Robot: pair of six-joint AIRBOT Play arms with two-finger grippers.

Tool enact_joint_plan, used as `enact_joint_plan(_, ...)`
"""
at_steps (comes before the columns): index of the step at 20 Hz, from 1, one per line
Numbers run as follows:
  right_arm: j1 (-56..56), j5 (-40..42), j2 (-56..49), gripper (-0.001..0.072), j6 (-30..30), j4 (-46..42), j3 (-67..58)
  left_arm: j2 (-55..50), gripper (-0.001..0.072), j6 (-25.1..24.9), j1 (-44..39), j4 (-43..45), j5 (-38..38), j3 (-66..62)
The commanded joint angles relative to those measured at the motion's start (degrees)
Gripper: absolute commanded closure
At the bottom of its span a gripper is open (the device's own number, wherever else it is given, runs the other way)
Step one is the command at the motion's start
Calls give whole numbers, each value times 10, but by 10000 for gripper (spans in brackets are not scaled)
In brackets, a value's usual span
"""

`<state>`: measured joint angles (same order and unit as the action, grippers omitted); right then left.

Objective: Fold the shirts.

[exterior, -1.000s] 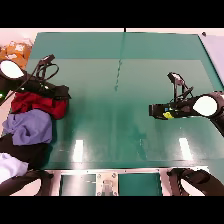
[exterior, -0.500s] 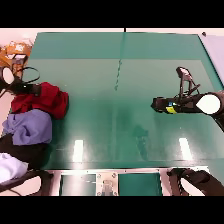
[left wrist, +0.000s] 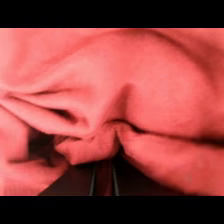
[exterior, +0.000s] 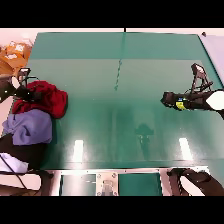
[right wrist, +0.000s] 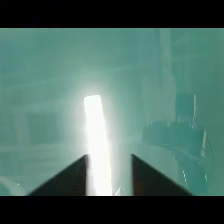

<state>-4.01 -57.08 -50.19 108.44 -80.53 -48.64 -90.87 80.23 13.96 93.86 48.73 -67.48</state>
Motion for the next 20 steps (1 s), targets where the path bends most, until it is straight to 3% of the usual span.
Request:
enact_joint_plan(1, 33, -14, 0, 501, -28, 0, 0, -9, 690, -27, -1, -36, 110, -66)
enact_joint_plan(2, 46, -19, 0, 506, -41, 0, 0, 3, 690, -27, -9, -59, 141, -101)
enact_joint_plan(4, 78, -34, 0, 660, -59, 0, -1, 44, 690, -27, -44, -104, 174, -169)
enact_joint_plan(8, 140, -45, 0, 661, -88, 0, -2, 131, 690, -21, -190, -151, 207, -283)
enact_joint_plan(12, 167, -45, 0, 661, -103, 1, -3, 155, 689, 14, -338, -209, 225, -309)
enact_joint_plan(16, 168, -45, 0, 656, -115, 21, -3, 121, 687, 13, -463, -278, 160, -267)
enact_joint_plan(17, 168, -45, 0, 595, -115, 33, -3, 103, 685, 14, -488, -287, 147, -256)
enact_joint_plan(18, 168, -46, 0, 455, -116, 44, -3, 78, 438, 14, -512, -296, 140, -248)
enact_joint_plan(19, 168, -50, 0, 360, -121, 60, -3, 53, 69, 26, -530, -301, 140, -245)
enact_joint_plan(20, 168, -57, 0, 320, -133, 75, -3, 36, 30, 40, -536, -301, 146, -245)
